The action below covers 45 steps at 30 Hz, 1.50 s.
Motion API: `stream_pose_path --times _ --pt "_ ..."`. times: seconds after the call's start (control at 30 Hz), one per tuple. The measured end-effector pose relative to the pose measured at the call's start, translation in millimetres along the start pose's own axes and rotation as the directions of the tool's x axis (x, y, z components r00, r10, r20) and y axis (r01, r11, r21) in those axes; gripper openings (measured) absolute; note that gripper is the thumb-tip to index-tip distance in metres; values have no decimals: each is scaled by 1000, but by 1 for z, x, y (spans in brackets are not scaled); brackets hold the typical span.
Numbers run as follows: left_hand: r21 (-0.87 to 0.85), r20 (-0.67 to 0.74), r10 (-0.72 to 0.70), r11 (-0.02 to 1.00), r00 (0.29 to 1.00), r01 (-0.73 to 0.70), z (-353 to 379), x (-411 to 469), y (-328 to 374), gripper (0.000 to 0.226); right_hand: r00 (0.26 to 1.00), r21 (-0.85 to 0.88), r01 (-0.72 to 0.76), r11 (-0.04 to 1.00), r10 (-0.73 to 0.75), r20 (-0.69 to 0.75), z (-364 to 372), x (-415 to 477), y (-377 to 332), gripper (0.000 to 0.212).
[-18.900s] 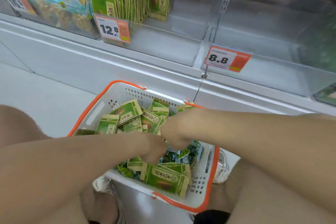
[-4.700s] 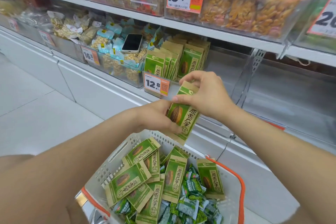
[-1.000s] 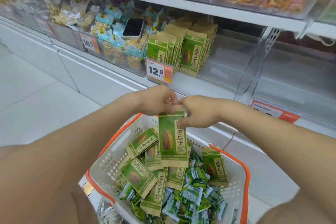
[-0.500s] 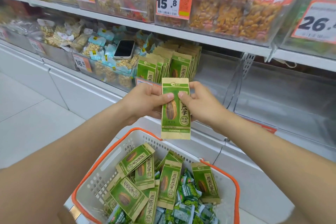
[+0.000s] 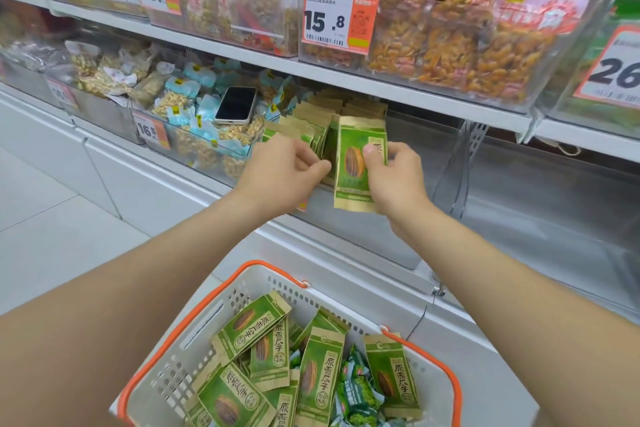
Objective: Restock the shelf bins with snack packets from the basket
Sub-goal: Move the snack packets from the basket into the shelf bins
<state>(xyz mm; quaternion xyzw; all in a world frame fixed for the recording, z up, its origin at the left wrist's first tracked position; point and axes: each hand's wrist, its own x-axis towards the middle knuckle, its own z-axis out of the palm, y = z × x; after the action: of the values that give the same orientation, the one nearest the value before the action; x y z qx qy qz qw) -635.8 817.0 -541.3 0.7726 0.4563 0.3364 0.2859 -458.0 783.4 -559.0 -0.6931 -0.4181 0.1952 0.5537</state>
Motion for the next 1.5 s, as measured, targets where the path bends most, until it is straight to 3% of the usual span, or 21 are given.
stream_pose_path --times 0.1,0.17,0.27,0.43,0.7,0.97,1.07,1.13,1.2,1.27,1.3,1.33,1.4,1.5 --pt "437 -91 238 882 967 -176 -2 7 -5 7 998 35 -42 998 44 -37 7 20 3 33" --pt "562 -75 318 797 945 -224 0 12 -9 16 997 66 -53 996 57 -50 13 32 9 22" --pt "636 -74 312 747 947 -196 4 17 -15 34 998 54 -51 997 53 -33 24 48 19 24" --pt "697 18 214 698 977 -166 6 21 -24 38 1000 -265 12 964 -12 -1 30 52 19 32" --pt "717 91 194 667 977 -200 10 25 -29 41 994 -503 48 863 -89 -59 39 58 18 25" --pt "672 78 230 707 970 -221 7 21 -26 45 998 -440 -20 898 -10 -67 31 53 13 60" --pt "663 -14 346 705 938 -250 4 19 -21 35 1000 -452 -19 892 14 -14 23 43 9 41" --pt "634 -23 357 727 934 -262 2 17 -18 20 994 -450 108 886 -101 39 19 30 6 20" --pt "596 21 257 772 966 -218 2 13 -20 10 953 -423 304 853 -275 131 15 12 0 12" --pt "613 145 115 769 983 -180 6 8 -29 10 836 -400 543 738 -430 342 11 -6 -5 10" --pt "635 236 48 749 971 -191 11 4 -35 9 757 -400 637 659 -437 485 10 -15 -7 11" --pt "646 337 -11 730 941 -223 17 0 -43 8 681 -410 703 581 -384 623 10 -22 -7 13" --pt "619 527 -115 731 842 -288 33 -9 -59 2 565 -459 759 462 -115 817 14 -33 1 18" --pt "602 696 -271 726 665 -334 65 -28 -82 17 435 -508 789 345 270 859 20 -50 26 26"
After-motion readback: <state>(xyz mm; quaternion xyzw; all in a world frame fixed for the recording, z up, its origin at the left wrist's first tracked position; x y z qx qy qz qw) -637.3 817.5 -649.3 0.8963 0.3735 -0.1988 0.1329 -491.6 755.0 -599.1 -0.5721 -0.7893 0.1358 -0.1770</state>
